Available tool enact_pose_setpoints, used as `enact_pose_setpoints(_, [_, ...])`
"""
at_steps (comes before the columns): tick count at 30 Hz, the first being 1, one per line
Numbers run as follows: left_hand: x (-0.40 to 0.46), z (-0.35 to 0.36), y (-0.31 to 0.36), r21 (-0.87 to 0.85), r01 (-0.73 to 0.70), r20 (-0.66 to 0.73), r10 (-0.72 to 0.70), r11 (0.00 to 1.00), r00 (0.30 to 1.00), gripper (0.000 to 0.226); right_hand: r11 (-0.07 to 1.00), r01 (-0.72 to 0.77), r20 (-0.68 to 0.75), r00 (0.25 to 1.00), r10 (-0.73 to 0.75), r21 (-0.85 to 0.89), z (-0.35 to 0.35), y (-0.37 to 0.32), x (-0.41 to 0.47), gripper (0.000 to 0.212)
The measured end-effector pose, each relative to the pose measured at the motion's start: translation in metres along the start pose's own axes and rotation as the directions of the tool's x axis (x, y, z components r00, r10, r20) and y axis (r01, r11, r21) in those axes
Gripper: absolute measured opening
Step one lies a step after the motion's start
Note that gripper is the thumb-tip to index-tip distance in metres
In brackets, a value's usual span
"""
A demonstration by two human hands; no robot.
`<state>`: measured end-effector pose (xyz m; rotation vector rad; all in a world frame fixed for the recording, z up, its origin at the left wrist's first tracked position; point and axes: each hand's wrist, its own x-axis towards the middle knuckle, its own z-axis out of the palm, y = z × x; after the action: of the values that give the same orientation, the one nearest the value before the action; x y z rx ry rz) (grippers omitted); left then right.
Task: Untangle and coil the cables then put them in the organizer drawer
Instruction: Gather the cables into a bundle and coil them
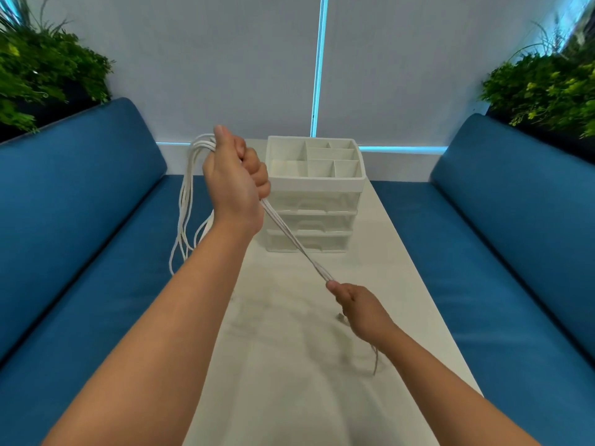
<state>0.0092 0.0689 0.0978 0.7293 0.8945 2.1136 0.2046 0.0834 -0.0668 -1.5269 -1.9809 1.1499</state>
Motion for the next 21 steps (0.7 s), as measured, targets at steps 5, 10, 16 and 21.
enact_pose_setpoints(5, [0.003, 0.009, 0.01, -0.019, -0.026, -0.001, 0.026, 0.999, 1.0, 0.046, 0.989, 0.126, -0.035, 0.992, -0.123, 0.082, 0.011, 0.006, 0.0, 0.047])
enact_pose_setpoints(10, [0.015, 0.009, 0.02, -0.014, -0.051, -0.01, 0.051, 0.999, 0.999, 0.046, 0.914, 0.235, 0.11, 0.952, -0.285, 0.33, 0.017, 0.023, -0.009, 0.029])
enact_pose_setpoints(16, [0.011, 0.004, 0.003, -0.014, 0.008, -0.017, -0.008, 1.0, 1.0, 0.046, 0.974, 0.15, 0.01, 0.988, -0.154, 0.171, 0.015, 0.029, 0.007, 0.035])
enact_pose_setpoints(21, [0.012, 0.0, 0.004, -0.029, -0.01, -0.042, 0.009, 1.0, 0.999, 0.046, 0.977, 0.033, 0.088, 0.995, -0.052, 0.209, 0.011, 0.028, 0.011, 0.036])
